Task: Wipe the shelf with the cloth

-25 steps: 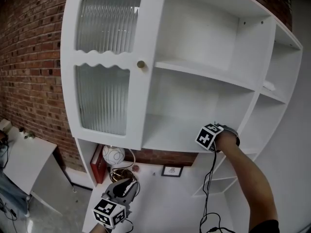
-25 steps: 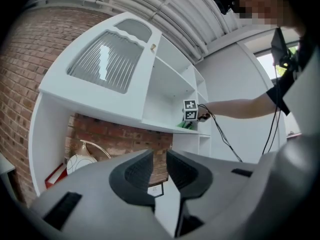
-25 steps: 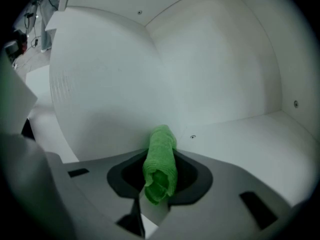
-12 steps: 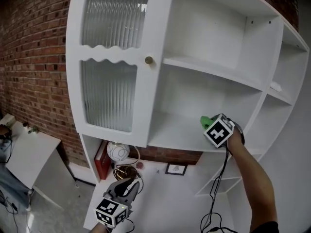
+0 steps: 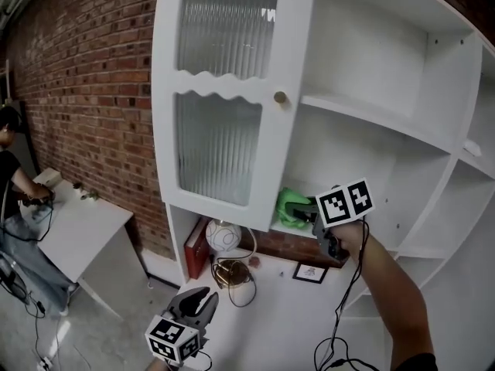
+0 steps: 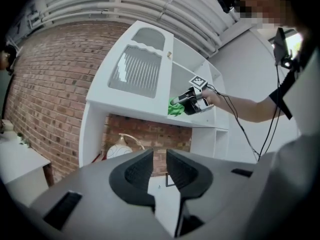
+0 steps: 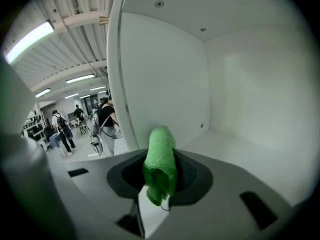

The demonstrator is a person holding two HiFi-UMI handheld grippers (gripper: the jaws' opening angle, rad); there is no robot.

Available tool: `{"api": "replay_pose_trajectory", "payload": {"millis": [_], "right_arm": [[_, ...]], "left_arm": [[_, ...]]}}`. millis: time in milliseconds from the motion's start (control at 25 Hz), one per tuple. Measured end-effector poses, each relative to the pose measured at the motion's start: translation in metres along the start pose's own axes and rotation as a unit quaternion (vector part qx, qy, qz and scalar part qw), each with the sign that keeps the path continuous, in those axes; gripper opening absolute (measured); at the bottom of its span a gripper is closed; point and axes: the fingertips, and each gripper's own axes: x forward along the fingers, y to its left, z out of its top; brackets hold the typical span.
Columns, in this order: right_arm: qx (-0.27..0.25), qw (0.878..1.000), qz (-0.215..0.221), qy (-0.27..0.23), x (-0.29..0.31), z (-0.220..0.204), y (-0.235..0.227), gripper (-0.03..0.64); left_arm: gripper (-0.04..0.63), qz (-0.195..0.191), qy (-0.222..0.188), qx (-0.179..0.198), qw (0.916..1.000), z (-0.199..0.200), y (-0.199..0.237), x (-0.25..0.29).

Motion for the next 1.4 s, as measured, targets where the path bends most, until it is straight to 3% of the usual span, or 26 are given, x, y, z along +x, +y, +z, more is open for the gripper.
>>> {"api": "replay_pose_trajectory", "payload": {"millis": [240, 720, 1240, 1400], "right_arm": [[-0.009, 1.000, -0.004, 0.027, 0.019, -0.013, -0.004, 0.100], [-0.055, 0.991, -0.100, 0.066, -0.038, -0.048, -0.058, 0.100], [-0.089, 0.950, -0.266, 0.137, -0.127, -0.097, -0.137, 0.099], [-0.113, 0.928, -0.315, 0.165, -0.152, -0.111, -0.151, 0.098]], "left_arm": [[0.080, 0.027, 0.006, -0.001, 0.9996, -0.007, 0.009, -0.012], [0.080, -0.046, 0.014, 0.025, 0.9986, -0.006, -0.035, 0.036], [0.080, -0.127, 0.013, 0.043, 0.9909, -0.002, -0.082, 0.083], [0.080, -0.148, 0.013, 0.042, 0.9880, -0.001, -0.092, 0.093]]}}
